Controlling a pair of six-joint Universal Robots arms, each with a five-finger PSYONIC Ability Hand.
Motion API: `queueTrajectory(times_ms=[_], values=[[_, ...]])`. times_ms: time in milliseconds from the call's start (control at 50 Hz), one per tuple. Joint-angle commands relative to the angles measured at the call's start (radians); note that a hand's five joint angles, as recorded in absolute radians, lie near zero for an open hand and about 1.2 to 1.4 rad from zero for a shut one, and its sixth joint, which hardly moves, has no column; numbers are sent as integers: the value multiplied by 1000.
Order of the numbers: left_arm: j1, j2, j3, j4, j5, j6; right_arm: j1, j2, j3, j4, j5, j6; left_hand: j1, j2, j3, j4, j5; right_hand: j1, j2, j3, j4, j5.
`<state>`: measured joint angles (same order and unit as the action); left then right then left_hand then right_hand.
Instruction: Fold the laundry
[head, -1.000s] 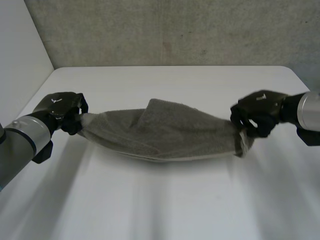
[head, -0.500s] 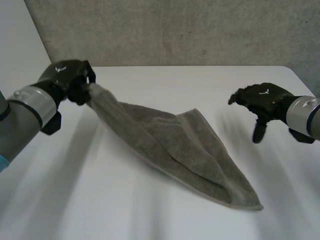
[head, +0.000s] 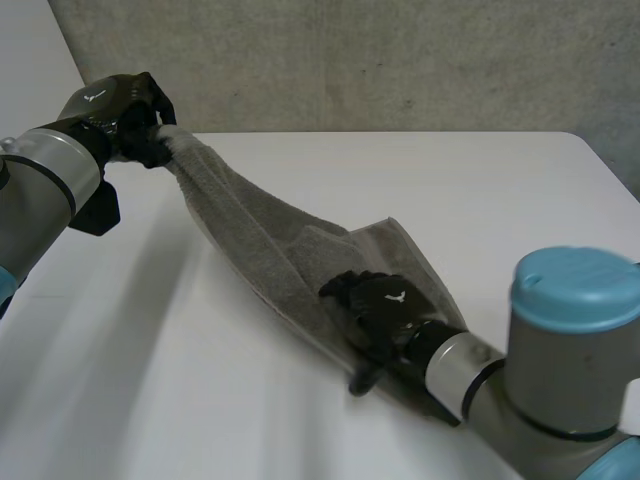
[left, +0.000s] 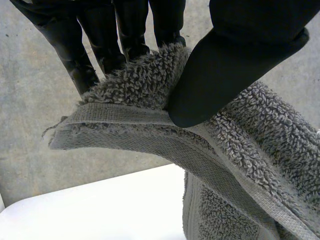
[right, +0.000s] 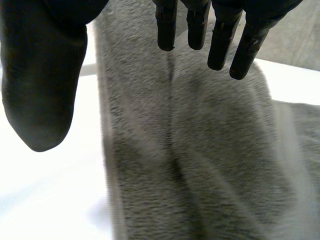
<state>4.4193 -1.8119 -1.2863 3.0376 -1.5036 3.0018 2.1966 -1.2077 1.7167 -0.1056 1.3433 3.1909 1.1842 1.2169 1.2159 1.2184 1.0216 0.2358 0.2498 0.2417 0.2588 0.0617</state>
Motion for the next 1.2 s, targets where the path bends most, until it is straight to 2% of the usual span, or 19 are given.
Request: queueTrajectory(times_ms=[20,60,200,380,540,640,700,760,820,860,880,920,980,1200], values=[[0,0,-5,1,2,-3,72,73,-5,-63,37,30,212,179,180,178,200,-30,-44,-36,-53,-31],[0,0,-5,0,2,-3,101,103,-12,-83,80,32,212,179,180,178,200,-25,-39,-30,-48,-25],[0,2,-4,1,2,-4,132,135,-14,-121,145,30,212,179,180,178,200,14,0,8,-9,13],[11,0,2,1,0,-3,120,128,6,-189,240,17,212,179,180,178,200,357,343,351,334,356],[26,2,10,4,0,-3,-44,71,87,-195,244,-74,212,179,180,178,200,589,575,583,566,589],[46,2,15,4,0,-3,-162,8,168,-235,223,-141,212,179,180,178,200,715,701,709,692,715],[60,2,16,3,0,-3,-189,-12,185,-241,212,-143,212,179,180,178,200,733,719,727,710,732],[65,2,16,3,0,-3,-271,-56,228,-238,140,-141,212,179,180,178,200,786,772,780,763,785],[66,0,13,1,0,-3,-305,-64,242,-233,106,-141,212,179,180,178,200,815,801,809,792,815],[65,0,12,1,0,-3,-356,-75,270,-226,29,-141,212,179,180,178,200,888,874,882,865,888],[66,0,9,1,0,-3,-356,-75,270,-226,28,-141,212,179,180,178,200,888,875,883,865,888],[66,0,5,1,0,-3,-382,-81,297,-217,-54,-144,212,179,180,178,200,956,942,950,933,955],[68,0,-1,0,0,-3,-396,-84,314,-192,-104,-146,212,179,180,178,200,971,957,965,948,970],[92,11,-31,-2,2,-3,-434,-112,317,-126,-131,-184,212,179,180,178,200,991,977,985,968,991]])
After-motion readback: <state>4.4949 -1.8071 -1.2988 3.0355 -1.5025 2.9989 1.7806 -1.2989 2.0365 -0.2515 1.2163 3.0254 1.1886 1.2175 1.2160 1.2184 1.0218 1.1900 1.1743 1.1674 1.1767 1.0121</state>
